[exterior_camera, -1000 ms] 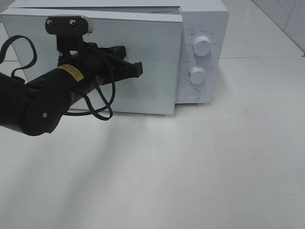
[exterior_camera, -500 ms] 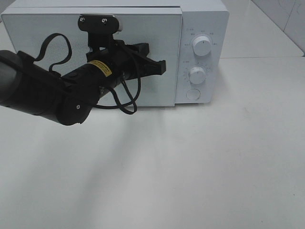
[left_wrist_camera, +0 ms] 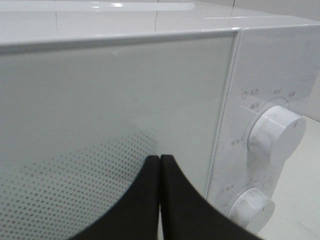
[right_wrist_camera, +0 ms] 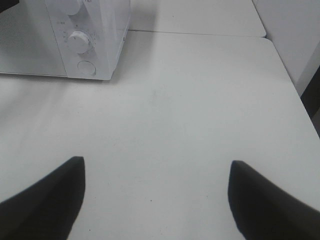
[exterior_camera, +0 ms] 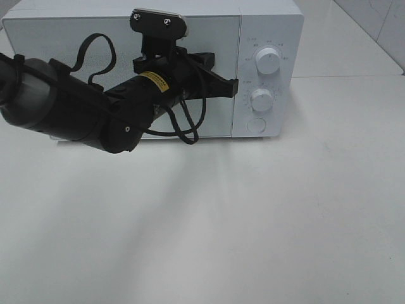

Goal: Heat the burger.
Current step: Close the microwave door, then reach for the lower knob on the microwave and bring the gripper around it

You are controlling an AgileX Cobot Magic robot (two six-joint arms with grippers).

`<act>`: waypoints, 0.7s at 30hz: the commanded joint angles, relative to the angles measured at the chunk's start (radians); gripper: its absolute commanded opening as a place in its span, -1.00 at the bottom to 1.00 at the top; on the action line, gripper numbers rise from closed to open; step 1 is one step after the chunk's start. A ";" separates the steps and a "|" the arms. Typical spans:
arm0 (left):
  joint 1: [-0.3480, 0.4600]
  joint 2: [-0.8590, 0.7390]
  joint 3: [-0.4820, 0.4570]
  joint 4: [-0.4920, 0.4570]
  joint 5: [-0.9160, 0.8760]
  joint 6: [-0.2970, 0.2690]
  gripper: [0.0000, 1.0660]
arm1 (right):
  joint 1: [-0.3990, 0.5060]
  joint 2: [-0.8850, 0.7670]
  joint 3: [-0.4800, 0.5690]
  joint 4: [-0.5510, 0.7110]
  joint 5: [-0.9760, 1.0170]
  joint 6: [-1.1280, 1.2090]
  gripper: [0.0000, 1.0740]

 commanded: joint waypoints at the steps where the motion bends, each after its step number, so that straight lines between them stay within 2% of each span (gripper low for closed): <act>1: 0.019 -0.008 -0.015 -0.056 -0.008 0.003 -1.00 | 0.002 -0.025 0.002 0.000 -0.015 -0.009 0.39; 12: -0.049 -0.105 0.117 -0.016 0.124 0.003 -1.00 | 0.002 -0.025 0.002 0.000 -0.015 -0.009 0.39; 14: -0.048 -0.149 0.137 -0.014 0.268 0.004 -0.82 | 0.002 -0.025 0.002 0.000 -0.015 -0.009 0.39; 15: -0.048 -0.149 0.137 -0.014 0.268 0.004 -0.82 | 0.002 -0.025 0.002 0.000 -0.015 -0.009 0.39; 16: -0.048 -0.177 0.138 -0.015 0.400 0.004 -0.48 | 0.002 -0.025 0.002 0.000 -0.015 -0.009 0.39; 17: -0.046 -0.192 0.138 -0.016 0.474 0.004 -0.22 | 0.002 -0.025 0.002 0.000 -0.015 -0.009 0.39; 18: -0.046 -0.192 0.138 -0.016 0.474 0.004 -0.22 | 0.002 -0.025 0.002 0.000 -0.015 -0.009 0.39; 19: -0.042 -0.224 0.138 -0.016 0.618 0.004 0.27 | 0.002 -0.025 0.002 0.000 -0.015 -0.009 0.39; 20: -0.039 -0.236 0.138 -0.017 0.670 0.004 0.50 | 0.002 -0.025 0.002 0.000 -0.015 -0.009 0.39; 21: -0.039 -0.236 0.138 -0.017 0.670 0.004 0.50 | 0.002 -0.025 0.002 0.000 -0.015 -0.009 0.39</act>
